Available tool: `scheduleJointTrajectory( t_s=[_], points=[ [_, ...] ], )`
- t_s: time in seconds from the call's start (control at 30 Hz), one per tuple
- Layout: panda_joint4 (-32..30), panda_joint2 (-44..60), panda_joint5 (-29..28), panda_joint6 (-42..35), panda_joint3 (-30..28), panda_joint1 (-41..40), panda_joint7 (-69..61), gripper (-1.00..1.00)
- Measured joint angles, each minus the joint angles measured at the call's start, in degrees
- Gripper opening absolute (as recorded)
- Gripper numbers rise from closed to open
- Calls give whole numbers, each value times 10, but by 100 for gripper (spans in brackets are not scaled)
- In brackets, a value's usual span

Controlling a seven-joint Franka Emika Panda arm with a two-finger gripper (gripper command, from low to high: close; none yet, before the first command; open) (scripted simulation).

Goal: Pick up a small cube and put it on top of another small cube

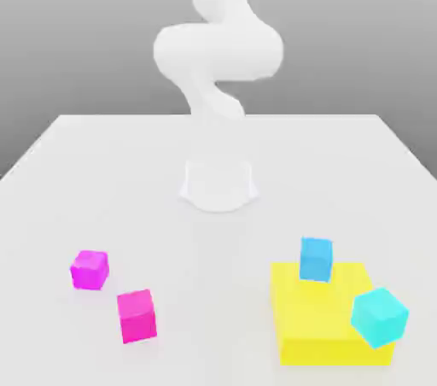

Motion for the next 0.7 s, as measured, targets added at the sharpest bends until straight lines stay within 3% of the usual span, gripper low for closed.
scheduleJointTrajectory(
  t_s=[0.4, 0.57, 0.7],
  points=[
    [-106, 254, -82, 134, -58, -41, -112, 0],
    [-151, 357, -57, 193, -88, -52, -201, 0],
    [-187, 438, 13, 241, -87, -73, -307, 0]
  ],
)
